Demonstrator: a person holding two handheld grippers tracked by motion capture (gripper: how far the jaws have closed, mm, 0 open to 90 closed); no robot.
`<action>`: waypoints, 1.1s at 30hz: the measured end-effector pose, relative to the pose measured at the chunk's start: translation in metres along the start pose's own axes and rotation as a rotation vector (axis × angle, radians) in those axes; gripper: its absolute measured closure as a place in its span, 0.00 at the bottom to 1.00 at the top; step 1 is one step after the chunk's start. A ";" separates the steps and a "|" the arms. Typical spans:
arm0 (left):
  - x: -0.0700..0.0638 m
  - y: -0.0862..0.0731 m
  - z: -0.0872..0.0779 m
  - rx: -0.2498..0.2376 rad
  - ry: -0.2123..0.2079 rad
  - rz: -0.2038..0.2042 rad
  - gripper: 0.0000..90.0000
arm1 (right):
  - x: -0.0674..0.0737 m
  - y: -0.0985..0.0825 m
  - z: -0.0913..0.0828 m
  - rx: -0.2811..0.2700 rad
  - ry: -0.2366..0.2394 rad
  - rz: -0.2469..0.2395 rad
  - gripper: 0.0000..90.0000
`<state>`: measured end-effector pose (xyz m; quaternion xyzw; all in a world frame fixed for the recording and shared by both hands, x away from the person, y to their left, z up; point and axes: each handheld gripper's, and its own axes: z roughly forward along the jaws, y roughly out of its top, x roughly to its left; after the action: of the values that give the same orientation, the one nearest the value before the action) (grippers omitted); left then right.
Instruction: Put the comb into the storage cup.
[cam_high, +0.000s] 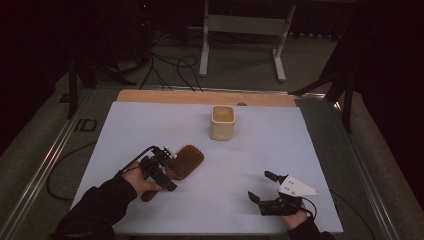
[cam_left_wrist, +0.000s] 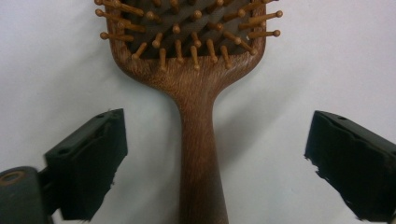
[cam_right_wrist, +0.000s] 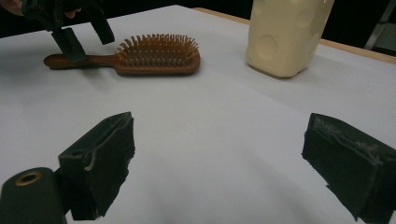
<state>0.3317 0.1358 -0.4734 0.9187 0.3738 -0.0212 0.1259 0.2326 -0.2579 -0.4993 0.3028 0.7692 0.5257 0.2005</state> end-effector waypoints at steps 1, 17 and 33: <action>0.001 0.001 0.000 0.002 0.000 0.001 0.14 | 0.000 0.000 0.000 0.000 -0.001 0.000 0.10; 0.005 0.004 0.004 0.038 0.003 -0.002 0.43 | 0.000 0.000 0.000 -0.003 0.002 0.005 0.10; 0.003 0.007 0.010 0.055 0.028 0.022 0.62 | 0.000 0.000 -0.001 -0.005 0.003 0.005 0.10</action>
<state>0.3390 0.1301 -0.4823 0.9260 0.3648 -0.0174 0.0956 0.2324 -0.2584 -0.4989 0.3035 0.7674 0.5287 0.1986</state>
